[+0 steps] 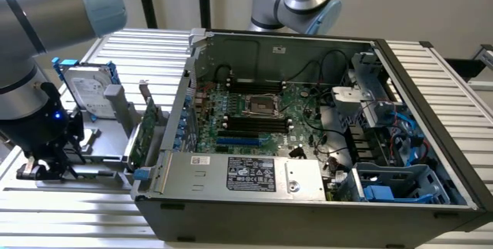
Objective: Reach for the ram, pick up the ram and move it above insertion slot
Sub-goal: 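Pick up the ram and move it above insertion slot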
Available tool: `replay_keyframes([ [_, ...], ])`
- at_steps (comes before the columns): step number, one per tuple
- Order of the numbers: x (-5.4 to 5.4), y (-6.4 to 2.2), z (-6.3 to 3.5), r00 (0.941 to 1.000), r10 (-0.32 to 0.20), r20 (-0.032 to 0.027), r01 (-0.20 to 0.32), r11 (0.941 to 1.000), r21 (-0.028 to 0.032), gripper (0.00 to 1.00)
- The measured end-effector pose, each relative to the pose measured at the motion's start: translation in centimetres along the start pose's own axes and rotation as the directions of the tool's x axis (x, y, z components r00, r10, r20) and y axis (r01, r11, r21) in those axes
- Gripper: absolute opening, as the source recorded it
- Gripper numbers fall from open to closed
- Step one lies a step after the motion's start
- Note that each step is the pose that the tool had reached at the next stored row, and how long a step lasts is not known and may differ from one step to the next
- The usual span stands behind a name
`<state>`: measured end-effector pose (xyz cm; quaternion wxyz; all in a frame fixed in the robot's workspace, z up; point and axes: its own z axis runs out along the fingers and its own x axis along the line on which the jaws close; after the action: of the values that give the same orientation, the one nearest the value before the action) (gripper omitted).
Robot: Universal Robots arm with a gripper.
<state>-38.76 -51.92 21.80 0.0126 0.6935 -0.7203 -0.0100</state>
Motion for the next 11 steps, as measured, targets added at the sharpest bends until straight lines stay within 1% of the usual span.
replay_keyframes([
  [8,0.0,-0.06,0.83,0.9997,-0.025,-0.0009,0.025,0.9997,0.0000,0.36],
  [11,0.0,-0.07,1.14,0.9996,-0.028,0.0005,0.028,0.9996,0.0001,0.36],
])
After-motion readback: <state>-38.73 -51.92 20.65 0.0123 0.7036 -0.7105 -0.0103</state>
